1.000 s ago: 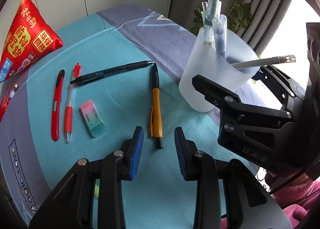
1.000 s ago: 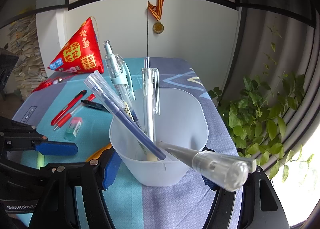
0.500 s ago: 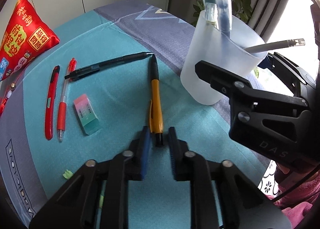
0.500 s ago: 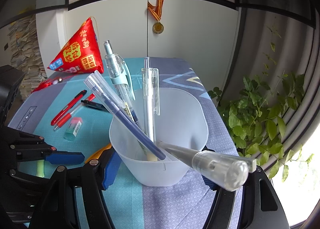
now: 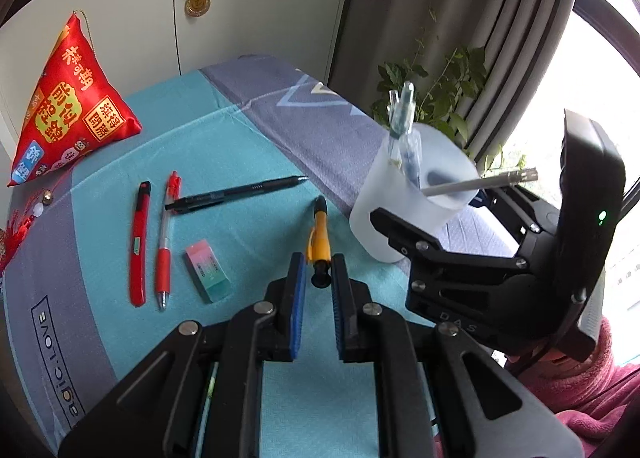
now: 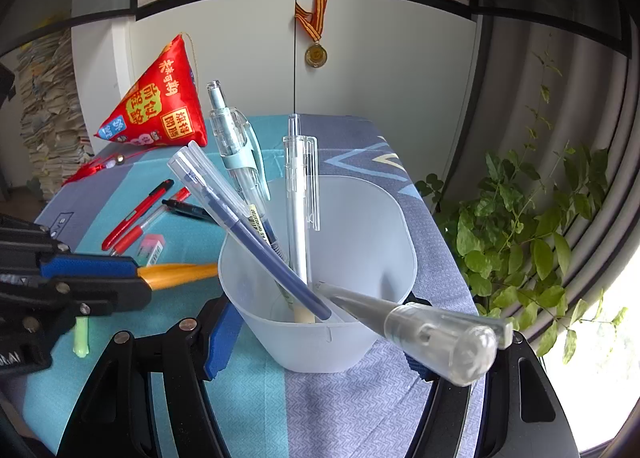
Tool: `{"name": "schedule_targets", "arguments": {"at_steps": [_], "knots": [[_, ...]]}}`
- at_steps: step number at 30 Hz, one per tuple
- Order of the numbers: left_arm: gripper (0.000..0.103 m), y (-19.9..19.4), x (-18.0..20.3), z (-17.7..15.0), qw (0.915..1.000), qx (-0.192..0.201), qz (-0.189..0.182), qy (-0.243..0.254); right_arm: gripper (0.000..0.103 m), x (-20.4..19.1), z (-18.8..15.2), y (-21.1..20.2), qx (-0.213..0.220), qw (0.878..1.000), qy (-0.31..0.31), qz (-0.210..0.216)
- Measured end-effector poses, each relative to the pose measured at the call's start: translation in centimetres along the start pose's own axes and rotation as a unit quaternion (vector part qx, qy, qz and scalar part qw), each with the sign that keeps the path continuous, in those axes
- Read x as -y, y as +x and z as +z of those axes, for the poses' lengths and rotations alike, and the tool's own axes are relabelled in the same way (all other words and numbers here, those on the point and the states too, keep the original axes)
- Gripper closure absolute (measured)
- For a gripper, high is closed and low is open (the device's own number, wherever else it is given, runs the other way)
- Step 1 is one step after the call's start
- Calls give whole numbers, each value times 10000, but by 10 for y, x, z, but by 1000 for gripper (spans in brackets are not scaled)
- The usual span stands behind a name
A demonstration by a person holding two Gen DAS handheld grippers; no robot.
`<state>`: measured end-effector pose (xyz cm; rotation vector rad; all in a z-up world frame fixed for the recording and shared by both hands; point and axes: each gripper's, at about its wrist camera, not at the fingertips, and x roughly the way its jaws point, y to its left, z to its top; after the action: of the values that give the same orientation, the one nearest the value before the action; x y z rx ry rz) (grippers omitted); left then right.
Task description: Organize stationery
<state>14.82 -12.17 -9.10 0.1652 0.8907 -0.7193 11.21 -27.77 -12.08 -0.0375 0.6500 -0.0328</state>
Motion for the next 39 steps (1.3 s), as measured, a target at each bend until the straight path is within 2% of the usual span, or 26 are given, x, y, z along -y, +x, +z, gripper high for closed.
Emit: {"name": "schedule_targets", "arguments": {"at_steps": [10, 19, 22, 25, 29, 31, 33, 34, 37, 39], "knots": [[93, -46, -1, 18, 9977, 678, 82, -36, 34, 0, 0, 0, -1, 10000, -3, -1], [93, -57, 3, 25, 9957, 903, 150, 171, 34, 3, 0, -1, -5, 10000, -10, -6], [92, -54, 0, 22, 9964, 796, 232, 155, 34, 2, 0, 0, -4, 10000, -14, -9], [93, -45, -6, 15, 9983, 531, 205, 120, 33, 2, 0, -1, -9, 10000, -9, -9], [91, -37, 0, -10, 9988, 132, 136, 462, 34, 4, -1, -1, -15, 10000, -16, -3], [86, -34, 6, -27, 9976, -130, -114, 665, 34, 3, -1, -1, -13, 10000, -21, -5], [67, -32, 15, -43, 9943, -399, -303, 937, 34, 3, -1, -1, -12, 10000, -16, -7], [64, -32, 21, -52, 9924, -458, -335, 1095, 34, 3, -1, -1, -13, 10000, -16, -8], [62, -31, 36, -70, 9867, -596, -458, 1439, 34, 4, -1, -2, -5, 10000, -7, -7], [62, -28, 40, -75, 9857, -663, -443, 1485, 34, 3, -1, -2, -15, 10000, 2, -8]]}}
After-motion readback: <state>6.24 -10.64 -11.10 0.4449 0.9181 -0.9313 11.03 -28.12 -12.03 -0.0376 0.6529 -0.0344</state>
